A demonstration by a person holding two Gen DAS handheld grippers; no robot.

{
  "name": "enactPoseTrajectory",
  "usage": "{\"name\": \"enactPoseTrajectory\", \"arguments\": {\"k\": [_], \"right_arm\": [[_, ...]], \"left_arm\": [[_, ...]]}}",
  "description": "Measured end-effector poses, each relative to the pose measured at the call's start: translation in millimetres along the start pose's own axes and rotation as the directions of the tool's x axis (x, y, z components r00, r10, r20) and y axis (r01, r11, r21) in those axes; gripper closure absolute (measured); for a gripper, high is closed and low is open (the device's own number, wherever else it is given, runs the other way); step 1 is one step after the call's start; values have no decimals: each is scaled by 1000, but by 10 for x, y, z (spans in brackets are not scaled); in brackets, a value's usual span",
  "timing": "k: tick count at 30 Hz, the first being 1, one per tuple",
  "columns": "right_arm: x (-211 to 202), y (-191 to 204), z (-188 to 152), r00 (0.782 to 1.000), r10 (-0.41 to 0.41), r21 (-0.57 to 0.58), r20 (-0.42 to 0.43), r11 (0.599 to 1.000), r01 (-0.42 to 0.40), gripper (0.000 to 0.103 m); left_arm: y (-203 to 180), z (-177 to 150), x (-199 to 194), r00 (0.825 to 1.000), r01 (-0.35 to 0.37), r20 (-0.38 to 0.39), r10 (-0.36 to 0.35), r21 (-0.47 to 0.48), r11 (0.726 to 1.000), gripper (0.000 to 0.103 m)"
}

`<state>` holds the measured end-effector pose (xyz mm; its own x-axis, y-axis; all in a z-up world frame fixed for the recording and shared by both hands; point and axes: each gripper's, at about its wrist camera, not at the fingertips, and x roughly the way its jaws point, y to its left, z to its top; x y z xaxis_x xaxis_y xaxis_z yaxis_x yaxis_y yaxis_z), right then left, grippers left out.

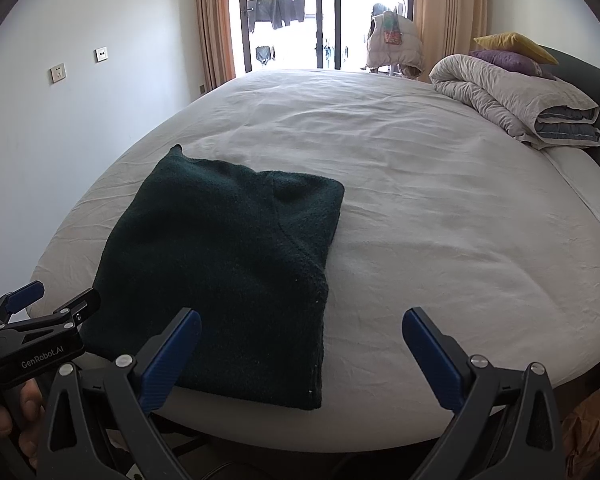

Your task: Fold small clothes

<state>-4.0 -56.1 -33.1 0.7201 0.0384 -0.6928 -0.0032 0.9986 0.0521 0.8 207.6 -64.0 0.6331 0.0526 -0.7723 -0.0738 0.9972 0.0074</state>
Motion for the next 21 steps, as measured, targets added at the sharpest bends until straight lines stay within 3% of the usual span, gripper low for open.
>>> {"name": "enactPoseTrajectory", "arguments": {"k": [21], "right_arm": [[18,-3,-7,1000,3,0,-2,1000,-3,0]], "left_arm": [[10,-13,6,1000,-3,1,3,4,1000,0]]}}
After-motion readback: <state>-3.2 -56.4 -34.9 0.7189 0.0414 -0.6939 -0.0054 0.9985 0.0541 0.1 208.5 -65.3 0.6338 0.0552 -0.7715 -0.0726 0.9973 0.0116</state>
